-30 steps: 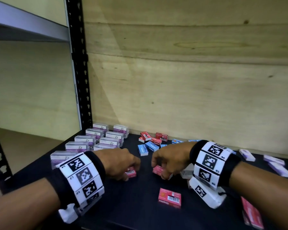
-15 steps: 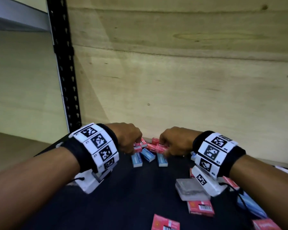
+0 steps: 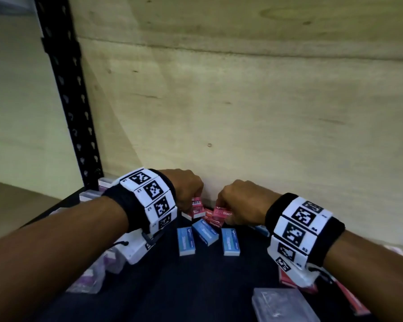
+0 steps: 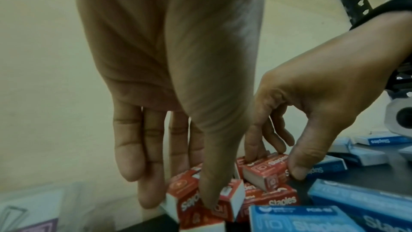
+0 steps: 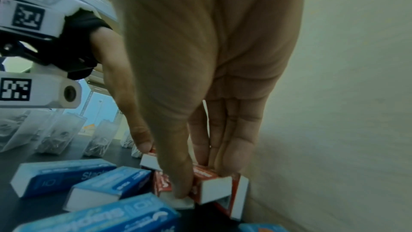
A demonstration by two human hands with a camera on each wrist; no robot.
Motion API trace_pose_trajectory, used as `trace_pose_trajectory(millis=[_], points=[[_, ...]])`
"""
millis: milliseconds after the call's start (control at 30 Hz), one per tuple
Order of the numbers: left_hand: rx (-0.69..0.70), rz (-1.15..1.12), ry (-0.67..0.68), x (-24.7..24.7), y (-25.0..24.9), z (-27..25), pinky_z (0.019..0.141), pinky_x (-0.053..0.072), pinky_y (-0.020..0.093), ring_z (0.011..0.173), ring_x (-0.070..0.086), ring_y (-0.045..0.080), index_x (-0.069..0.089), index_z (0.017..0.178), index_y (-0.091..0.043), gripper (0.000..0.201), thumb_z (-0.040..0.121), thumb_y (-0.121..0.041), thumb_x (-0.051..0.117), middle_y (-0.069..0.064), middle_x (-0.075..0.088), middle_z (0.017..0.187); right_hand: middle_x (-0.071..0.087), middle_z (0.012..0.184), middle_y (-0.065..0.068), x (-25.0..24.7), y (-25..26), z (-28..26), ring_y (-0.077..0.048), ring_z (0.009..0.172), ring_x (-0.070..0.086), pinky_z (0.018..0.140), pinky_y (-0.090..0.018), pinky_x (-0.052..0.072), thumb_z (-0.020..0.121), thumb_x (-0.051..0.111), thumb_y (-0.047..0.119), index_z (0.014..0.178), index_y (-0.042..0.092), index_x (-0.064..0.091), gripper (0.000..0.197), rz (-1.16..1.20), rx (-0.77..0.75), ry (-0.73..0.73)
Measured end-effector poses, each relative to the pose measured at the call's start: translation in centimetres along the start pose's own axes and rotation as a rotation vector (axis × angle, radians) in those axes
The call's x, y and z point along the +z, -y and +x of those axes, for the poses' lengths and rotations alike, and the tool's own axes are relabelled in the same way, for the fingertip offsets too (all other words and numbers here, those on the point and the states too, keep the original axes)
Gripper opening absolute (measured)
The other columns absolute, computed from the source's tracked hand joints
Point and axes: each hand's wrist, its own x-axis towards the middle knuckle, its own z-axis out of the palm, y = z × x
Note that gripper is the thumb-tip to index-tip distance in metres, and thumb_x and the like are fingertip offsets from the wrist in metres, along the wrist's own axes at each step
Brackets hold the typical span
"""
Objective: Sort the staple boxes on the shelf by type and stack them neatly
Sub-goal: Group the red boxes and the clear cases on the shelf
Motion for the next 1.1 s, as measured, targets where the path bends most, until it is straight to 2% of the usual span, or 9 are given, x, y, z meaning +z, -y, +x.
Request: trace_pose_trajectory(millis=[100, 233, 300, 400, 500, 633, 767, 933, 1100], points=[[-0.014, 0.023, -0.045, 0.1, 0.3, -0.1, 0.087, 0.052, 0.035, 0.103, 0.062, 0.026, 0.058, 0.123, -0.015, 0.044, 0.085, -0.031, 0.073, 0.006, 0.063, 0.118, 0.066, 0.106, -0.008, 0.2, -0.2, -0.1, -0.025, 0.090, 0.064, 0.068, -0.031, 0.047, 0.089, 0.069, 0.032, 0.114, 0.015, 0.067, 0.030, 0.008, -0.003, -0.016], [-0.020, 0.081, -0.094, -0.5, 0.2, -1.3, 0.076, 0.048, 0.033, 0.103, 0.060, 0.024, 0.056, 0.120, -0.016, 0.050, 0.083, -0.044, 0.074, 0.004, 0.058, 0.118, 0.066, 0.100, -0.003, -0.5, -0.3, -1.5, -0.023, 0.088, 0.063, 0.069, -0.032, 0.049, 0.089, 0.066, 0.048, 0.107, 0.016, 0.064, 0.037, 0.048, 0.057, 0.104], [0.015, 0.023, -0.010, -0.6, -0.1, -1.8, 0.067, 0.049, 0.028, 0.087, 0.063, 0.020, 0.064, 0.110, -0.011, 0.048, 0.082, -0.049, 0.074, 0.002, 0.064, 0.104, 0.068, 0.100, -0.003, -0.9, -0.2, -2.0, -0.024, 0.091, 0.065, 0.072, -0.033, 0.049, 0.085, 0.066, 0.059, 0.110, 0.016, 0.065, 0.049, 0.052, 0.059, 0.218], [0.030, -0.128, 0.170, 0.4, -0.5, -1.9, 0.048, 0.039, 0.016, 0.054, 0.048, 0.006, 0.061, 0.081, -0.013, 0.036, 0.080, -0.045, 0.077, -0.008, 0.056, 0.070, 0.067, 0.107, -0.001, -0.9, 0.2, -2.7, -0.024, 0.096, 0.064, 0.078, -0.035, 0.050, 0.078, 0.071, 0.063, 0.122, 0.017, 0.062, 0.064, 0.028, 0.055, 0.330], [0.020, -0.029, 0.096, 1.7, -1.2, -2.7, 0.066, 0.048, 0.023, 0.071, 0.055, 0.005, 0.044, 0.065, -0.029, 0.041, 0.079, -0.042, 0.080, -0.012, 0.050, 0.062, 0.063, 0.106, 0.002, -0.3, 0.7, -3.3, -0.020, 0.093, 0.058, 0.079, -0.033, 0.048, 0.077, 0.077, 0.054, 0.129, 0.018, 0.058, 0.066, 0.035, 0.058, 0.323], [0.015, 0.035, 0.097, 2.5, -1.9, -3.1, 0.062, 0.043, 0.024, 0.081, 0.053, 0.010, 0.035, 0.066, -0.032, 0.045, 0.083, -0.036, 0.077, -0.010, 0.044, 0.066, 0.065, 0.117, -0.003, 0.0, 0.8, -3.6, -0.021, 0.095, 0.057, 0.078, -0.031, 0.045, 0.081, 0.077, 0.046, 0.131, 0.015, 0.056, 0.063, 0.042, 0.058, 0.292], [0.003, -0.013, 0.223, 1.9, -1.9, -3.4, 0.049, 0.035, 0.021, 0.059, 0.045, 0.009, 0.055, 0.080, -0.026, 0.030, 0.077, -0.041, 0.082, -0.007, 0.049, 0.073, 0.070, 0.106, -0.003, 0.3, 0.5, -3.9, -0.023, 0.095, 0.064, 0.084, -0.035, 0.055, 0.077, 0.079, 0.048, 0.117, 0.014, 0.065, 0.055, 0.030, 0.061, 0.302], [0.027, 0.050, 0.165, 0.1, -3.7, -4.4, 0.060, 0.044, 0.027, 0.067, 0.053, 0.013, 0.059, 0.081, -0.019, 0.036, 0.075, -0.047, 0.080, -0.007, 0.052, 0.068, 0.072, 0.106, -0.007, -0.6, -1.7, -5.8, -0.023, 0.090, 0.067, 0.075, -0.034, 0.054, 0.073, 0.076, 0.053, 0.113, 0.012, 0.068, 0.058, 0.088, 0.128, 0.310], [0.133, 0.125, 0.041, -2.4, -7.4, -3.5, 0.068, 0.048, 0.031, 0.074, 0.057, 0.021, 0.069, 0.101, -0.008, 0.057, 0.073, -0.057, 0.077, 0.006, 0.070, 0.096, 0.071, 0.108, -0.004, -1.6, -6.2, -9.5, -0.024, 0.099, 0.066, 0.086, -0.038, 0.056, 0.070, 0.076, 0.058, 0.112, 0.014, 0.069, 0.061, 0.054, 0.250, 0.231]])
